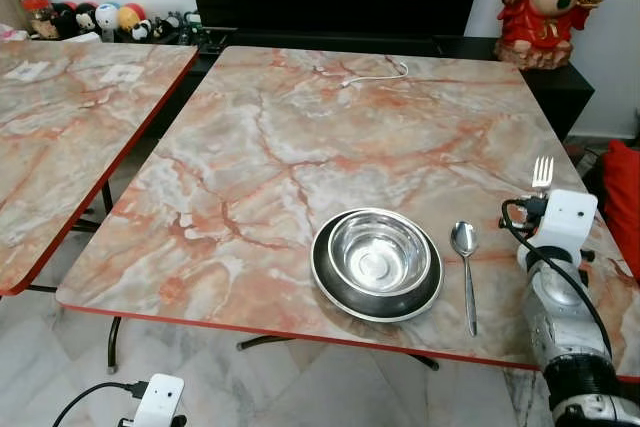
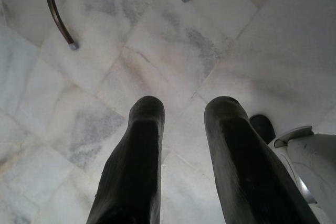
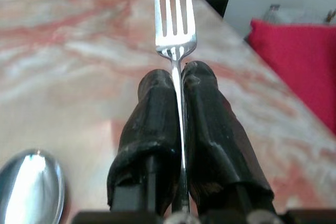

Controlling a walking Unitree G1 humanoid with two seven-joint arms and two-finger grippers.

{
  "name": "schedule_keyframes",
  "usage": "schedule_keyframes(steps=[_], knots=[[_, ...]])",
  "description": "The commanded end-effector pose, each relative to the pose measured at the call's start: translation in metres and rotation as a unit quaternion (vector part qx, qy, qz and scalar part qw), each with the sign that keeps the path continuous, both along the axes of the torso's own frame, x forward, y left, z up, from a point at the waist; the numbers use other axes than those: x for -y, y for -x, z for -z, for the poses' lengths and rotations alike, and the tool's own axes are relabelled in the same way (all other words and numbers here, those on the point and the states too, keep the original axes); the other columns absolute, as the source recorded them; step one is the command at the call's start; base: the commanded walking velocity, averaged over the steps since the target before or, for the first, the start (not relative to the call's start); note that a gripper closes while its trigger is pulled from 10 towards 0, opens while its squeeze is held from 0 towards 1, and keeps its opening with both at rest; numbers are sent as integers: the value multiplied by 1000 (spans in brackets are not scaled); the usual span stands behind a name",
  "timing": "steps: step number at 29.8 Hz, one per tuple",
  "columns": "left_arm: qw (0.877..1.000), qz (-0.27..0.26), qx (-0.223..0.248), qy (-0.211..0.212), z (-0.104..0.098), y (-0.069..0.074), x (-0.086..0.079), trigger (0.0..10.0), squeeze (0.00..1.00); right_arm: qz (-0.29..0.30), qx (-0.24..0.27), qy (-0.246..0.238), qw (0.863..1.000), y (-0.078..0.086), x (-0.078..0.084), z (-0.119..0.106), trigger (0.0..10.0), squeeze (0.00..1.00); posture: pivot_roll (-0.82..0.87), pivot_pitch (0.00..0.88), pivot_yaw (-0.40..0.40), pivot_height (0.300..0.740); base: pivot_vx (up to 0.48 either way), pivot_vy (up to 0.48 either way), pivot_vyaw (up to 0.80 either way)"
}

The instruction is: Setting the table

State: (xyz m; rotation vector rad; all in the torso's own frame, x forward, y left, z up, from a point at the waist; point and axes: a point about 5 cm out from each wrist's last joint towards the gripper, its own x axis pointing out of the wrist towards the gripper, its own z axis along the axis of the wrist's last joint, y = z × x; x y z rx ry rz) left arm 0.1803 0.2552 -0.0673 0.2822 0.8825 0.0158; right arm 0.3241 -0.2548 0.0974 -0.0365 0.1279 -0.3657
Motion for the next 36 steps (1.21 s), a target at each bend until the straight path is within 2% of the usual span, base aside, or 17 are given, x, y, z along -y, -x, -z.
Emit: schedule_keyframes(steps=[1, 5, 15, 26, 31, 36], knots=[[1000, -4, -11, 1, 2, 5, -1, 10000, 0, -4, -5, 0, 1000, 2, -4, -2, 10000, 0, 56, 13, 11, 740, 0, 0, 0], [1000, -4, -12, 1, 2, 5, -2, 10000, 0, -9, -29, -30, 999, 9, -10, 12, 10000, 0, 50, 17, 10, 740, 0, 0, 0], [1000, -3, -10, 2, 2, 5, -1, 10000, 0, -5, -71, -30, 997, 19, -9, 24, 10000, 0, 51, 21, 9, 740, 0, 0, 0], [1000, -1, -7, 2, 2, 4, 0, 10000, 0, -30, -48, -46, 997, 25, -16, 22, 10000, 0, 52, 23, 9, 740, 0, 0, 0], [1000, -1, -6, 2, 2, 3, 1, 10000, 0, -51, -58, -43, 996, 28, -18, 22, 10000, 0, 53, 23, 6, 740, 0, 0, 0], [1000, 2, -3, 4, 2, 1, 4, 10000, 0, -56, -90, -28, 994, 35, -13, 36, 10000, 0, 48, 25, 8, 740, 0, 0, 0]])
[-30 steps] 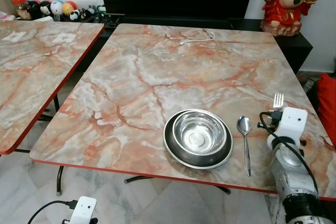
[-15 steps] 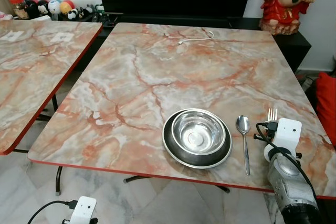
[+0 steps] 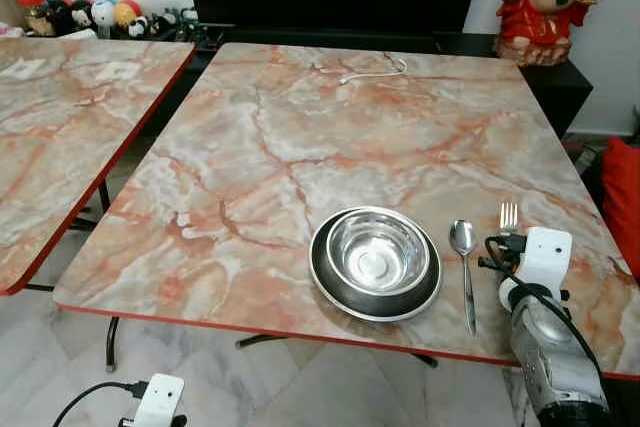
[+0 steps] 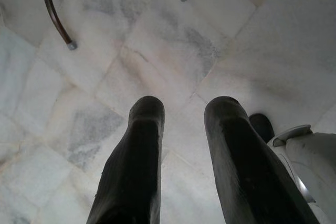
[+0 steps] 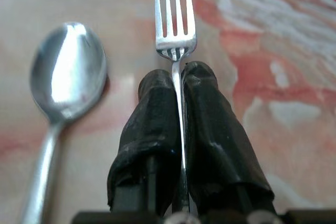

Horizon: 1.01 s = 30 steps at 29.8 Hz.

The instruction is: Setting the table

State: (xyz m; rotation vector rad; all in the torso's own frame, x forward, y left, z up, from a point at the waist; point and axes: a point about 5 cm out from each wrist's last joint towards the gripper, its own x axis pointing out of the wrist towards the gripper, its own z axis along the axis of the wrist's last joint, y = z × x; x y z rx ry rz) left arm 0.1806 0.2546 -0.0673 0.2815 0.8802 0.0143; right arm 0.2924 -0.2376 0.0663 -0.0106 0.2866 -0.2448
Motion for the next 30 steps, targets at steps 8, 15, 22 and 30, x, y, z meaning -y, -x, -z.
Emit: schedule_keyframes(steps=[8, 15, 22, 30], knots=[[1000, 2, -3, 4, 2, 1, 4, 10000, 0, -2, -25, 10, 1000, 5, 2, 10, 10000, 0, 52, 26, 7, 740, 0, 0, 0], [1000, 1, -6, 2, 2, 2, 1, 10000, 0, -1, -18, -9, 1000, 4, -2, 11, 10000, 0, 52, 26, 7, 740, 0, 0, 0], [1000, -1, -8, 1, 2, 3, -1, 10000, 0, -9, -17, -12, 1000, 2, -8, 11, 10000, 0, 55, 26, 7, 740, 0, 0, 0], [1000, 0, -7, 2, 2, 3, 2, 10000, 0, -11, -18, -15, 1000, 1, -10, 13, 10000, 0, 55, 26, 6, 740, 0, 0, 0]])
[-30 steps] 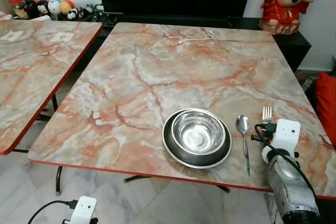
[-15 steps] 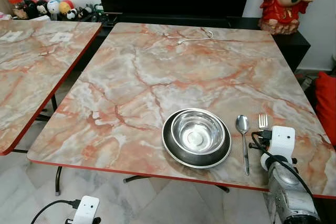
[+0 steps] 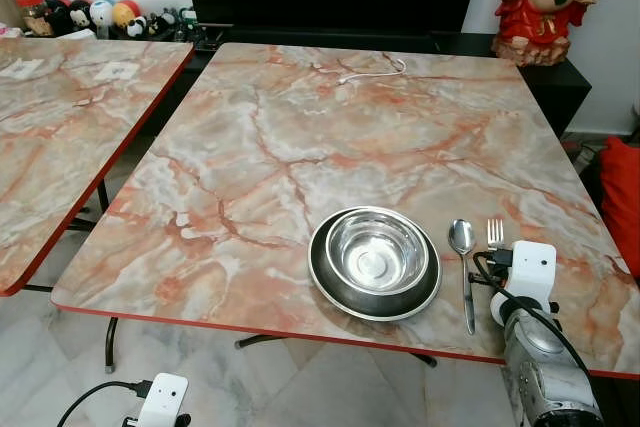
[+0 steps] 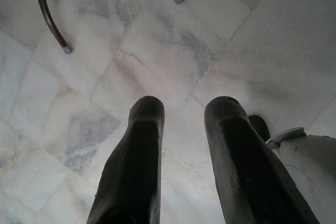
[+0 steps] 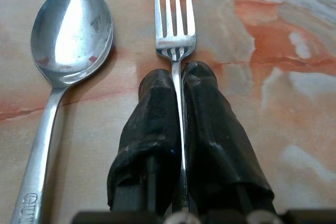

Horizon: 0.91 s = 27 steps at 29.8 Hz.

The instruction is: Setting the table

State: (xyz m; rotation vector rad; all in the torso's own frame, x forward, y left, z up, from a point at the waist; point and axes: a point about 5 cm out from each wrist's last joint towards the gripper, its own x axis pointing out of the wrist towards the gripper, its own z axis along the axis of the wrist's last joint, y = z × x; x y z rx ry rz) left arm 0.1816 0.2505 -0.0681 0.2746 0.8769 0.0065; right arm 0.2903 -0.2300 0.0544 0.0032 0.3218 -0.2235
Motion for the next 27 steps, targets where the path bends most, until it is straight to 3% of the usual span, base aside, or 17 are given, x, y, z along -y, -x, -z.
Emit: schedule_keyframes(steps=[1, 16, 18, 27], knots=[[1000, -1, -8, -2, 2, 4, -2, 10000, 0, -2, -1, -5, 1000, -1, -2, 1, 10000, 0, 55, 26, 6, 740, 0, 0, 0], [1000, 4, -10, -5, 2, 4, -2, 10000, 0, -4, -5, -13, 1000, -5, -6, 3, 10000, 0, 61, 27, 6, 740, 0, 0, 0], [1000, 4, -12, -6, 2, 6, -2, 10000, 0, -3, -6, -13, 1000, -5, -5, 4, 10000, 286, 61, 27, 5, 740, 0, 0, 0], [1000, 3, -14, -8, 3, 7, -3, 10000, 0, -2, -10, -12, 1000, -4, -4, 5, 10000, 263, 61, 27, 5, 740, 0, 0, 0]])
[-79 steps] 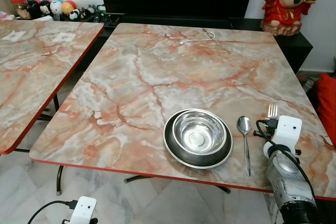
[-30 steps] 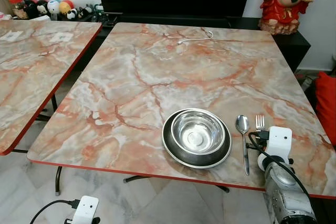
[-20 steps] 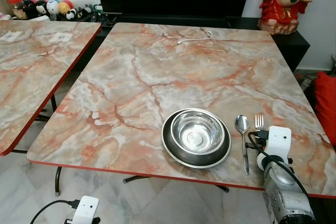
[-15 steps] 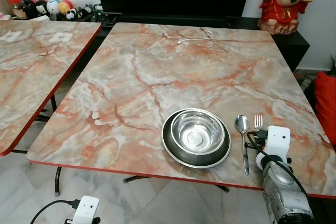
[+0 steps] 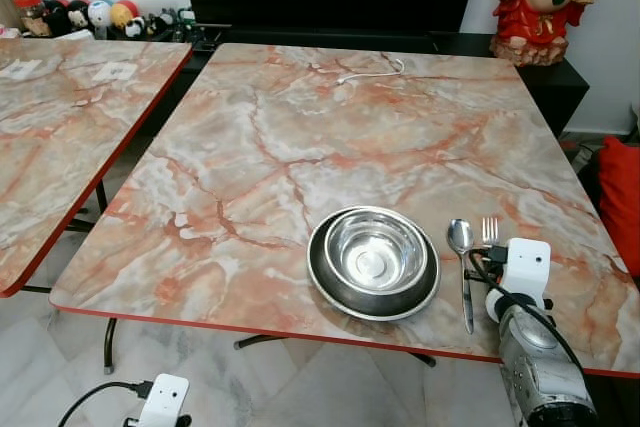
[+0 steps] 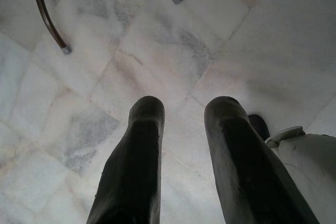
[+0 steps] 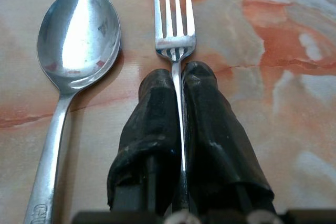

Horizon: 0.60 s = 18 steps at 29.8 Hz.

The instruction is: Setting the table

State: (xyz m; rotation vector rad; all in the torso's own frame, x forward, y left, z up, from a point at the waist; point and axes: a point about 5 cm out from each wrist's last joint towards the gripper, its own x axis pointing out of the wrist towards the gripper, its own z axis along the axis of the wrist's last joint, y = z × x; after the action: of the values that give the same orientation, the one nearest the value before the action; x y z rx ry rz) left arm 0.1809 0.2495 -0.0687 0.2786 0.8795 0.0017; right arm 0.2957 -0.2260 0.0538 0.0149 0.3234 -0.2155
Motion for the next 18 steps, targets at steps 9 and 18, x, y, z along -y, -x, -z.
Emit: schedule_keyframes(steps=[9, 18], knots=[[1000, 3, -10, -7, 2, 3, 0, 10000, 0, 4, -13, -5, 1000, 1, -1, 6, 10000, 267, 64, 26, 6, 740, 0, 0, 0], [1000, 3, -9, -8, 1, 2, 0, 10000, 0, 5, -15, -2, 1000, 2, 0, 7, 10000, 282, 65, 27, 6, 740, 0, 0, 0]])
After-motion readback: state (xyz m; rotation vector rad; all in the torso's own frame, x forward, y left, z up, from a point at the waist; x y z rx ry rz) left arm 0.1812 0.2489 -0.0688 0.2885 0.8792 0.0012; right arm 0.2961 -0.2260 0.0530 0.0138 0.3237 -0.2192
